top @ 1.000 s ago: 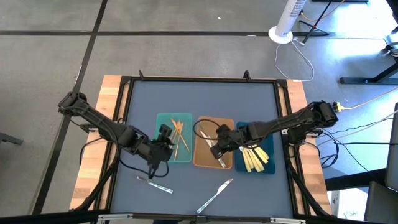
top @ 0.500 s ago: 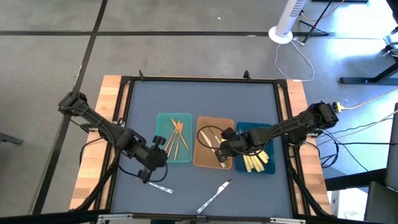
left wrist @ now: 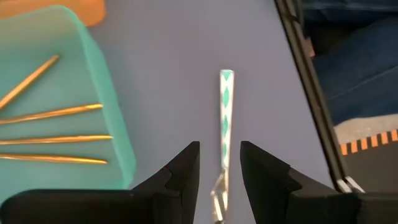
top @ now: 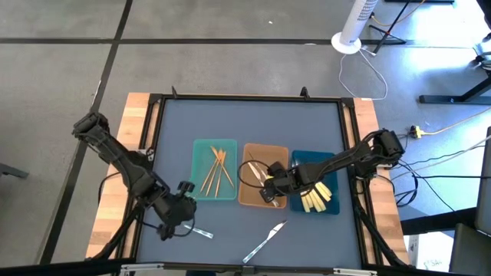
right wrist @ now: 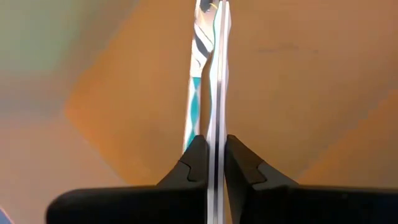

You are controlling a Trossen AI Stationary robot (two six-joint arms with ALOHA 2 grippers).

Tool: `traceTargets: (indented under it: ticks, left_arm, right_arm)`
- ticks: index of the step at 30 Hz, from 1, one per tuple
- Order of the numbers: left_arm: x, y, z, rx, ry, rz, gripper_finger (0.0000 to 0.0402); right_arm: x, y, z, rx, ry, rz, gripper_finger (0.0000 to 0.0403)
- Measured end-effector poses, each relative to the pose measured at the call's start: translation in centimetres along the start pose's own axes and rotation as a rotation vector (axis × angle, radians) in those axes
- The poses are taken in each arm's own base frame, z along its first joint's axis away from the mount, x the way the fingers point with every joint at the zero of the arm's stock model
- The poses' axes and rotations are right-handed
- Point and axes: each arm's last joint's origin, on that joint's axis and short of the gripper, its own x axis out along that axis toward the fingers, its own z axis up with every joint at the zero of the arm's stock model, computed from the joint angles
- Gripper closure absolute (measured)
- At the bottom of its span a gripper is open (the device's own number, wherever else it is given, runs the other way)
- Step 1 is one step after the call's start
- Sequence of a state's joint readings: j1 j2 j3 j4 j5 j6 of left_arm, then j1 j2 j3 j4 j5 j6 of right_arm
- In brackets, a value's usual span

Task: Sort silverware by color (type)
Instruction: Put the blue knife into the orange bin

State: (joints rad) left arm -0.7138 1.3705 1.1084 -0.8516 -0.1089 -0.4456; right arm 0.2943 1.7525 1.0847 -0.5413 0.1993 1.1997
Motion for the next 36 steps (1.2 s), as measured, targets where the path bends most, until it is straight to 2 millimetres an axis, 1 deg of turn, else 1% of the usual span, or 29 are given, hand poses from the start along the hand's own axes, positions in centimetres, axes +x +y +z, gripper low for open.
traceTargets:
  ticks: [5,13,36]
  left_arm:
    - [-0.2,-1.3,-0.6,0.002,0.001,-0.011,0.0292]
    - [-0.3,-2.2,-1.1,-0.015,-0.01,-0.002,0.0292]
    - [-0.3,-2.0,-1.1,-0.005,-0.045,0.055,0.0292]
  right_arm:
    - [0.3,0.0,0.0,-0.002,-0.015,-0.013,0.0389]
    - [0.6,-0.1,-0.1,-0.004,-0.01,-0.024,0.0389]
    - [0.6,-0.1,-0.1,-0.005,-0.01,-0.024,0.0387]
